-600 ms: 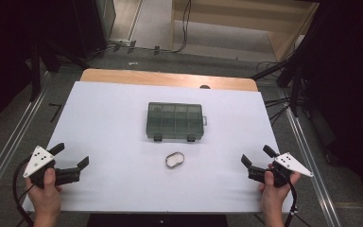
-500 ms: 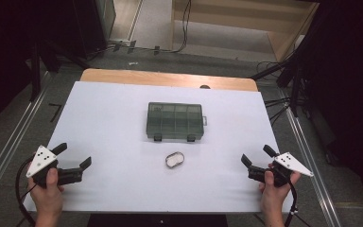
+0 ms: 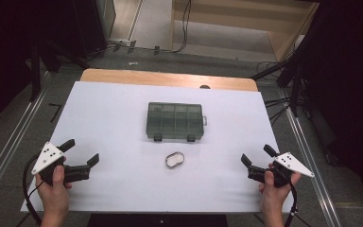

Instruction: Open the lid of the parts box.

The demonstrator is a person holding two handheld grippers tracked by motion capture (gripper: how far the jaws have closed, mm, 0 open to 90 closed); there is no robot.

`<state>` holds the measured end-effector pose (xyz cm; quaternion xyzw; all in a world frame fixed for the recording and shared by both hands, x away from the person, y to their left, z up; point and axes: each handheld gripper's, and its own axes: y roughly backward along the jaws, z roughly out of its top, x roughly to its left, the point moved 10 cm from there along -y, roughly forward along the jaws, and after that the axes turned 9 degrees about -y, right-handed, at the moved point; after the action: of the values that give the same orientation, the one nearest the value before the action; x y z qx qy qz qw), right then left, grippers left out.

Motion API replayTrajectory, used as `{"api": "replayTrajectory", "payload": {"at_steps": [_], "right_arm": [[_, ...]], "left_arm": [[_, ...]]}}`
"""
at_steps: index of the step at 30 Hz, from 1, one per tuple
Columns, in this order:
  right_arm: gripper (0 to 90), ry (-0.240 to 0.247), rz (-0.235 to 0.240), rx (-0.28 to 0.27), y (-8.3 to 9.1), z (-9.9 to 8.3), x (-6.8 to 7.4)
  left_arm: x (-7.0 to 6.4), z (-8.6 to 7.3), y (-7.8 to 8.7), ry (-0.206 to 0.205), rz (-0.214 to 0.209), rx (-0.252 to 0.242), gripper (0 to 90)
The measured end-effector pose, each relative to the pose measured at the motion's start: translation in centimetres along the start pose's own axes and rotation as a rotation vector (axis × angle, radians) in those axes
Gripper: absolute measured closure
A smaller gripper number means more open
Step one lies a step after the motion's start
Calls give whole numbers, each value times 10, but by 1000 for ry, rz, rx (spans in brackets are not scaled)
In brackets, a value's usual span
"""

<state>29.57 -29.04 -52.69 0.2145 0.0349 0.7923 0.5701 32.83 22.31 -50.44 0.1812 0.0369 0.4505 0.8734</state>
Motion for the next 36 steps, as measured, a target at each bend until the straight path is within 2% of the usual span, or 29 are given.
{"api": "replayTrajectory", "payload": {"at_steps": [4,7,13,15,20,26,34,36], "right_arm": [[0,4,-4,4,-1,2,5],[0,2,-1,3,-1,5,9],[0,10,9,10,-3,8,16],[0,29,22,6,-4,11,22],[0,28,55,8,-8,17,32],[0,38,69,15,-12,20,39],[0,48,85,17,-21,31,48],[0,49,95,17,-24,32,51]], "left_arm": [[-7,4,-6,-8,-27,3,0],[-9,6,-8,-16,-29,8,0],[-16,19,-13,-17,-42,-16,0],[-20,22,-16,-26,-54,-15,0],[-29,31,-25,-30,-78,-28,0],[-35,37,-33,-34,-108,-32,0],[-42,45,-43,-42,-119,-37,0],[-44,46,-48,-56,-116,-30,0]]}}
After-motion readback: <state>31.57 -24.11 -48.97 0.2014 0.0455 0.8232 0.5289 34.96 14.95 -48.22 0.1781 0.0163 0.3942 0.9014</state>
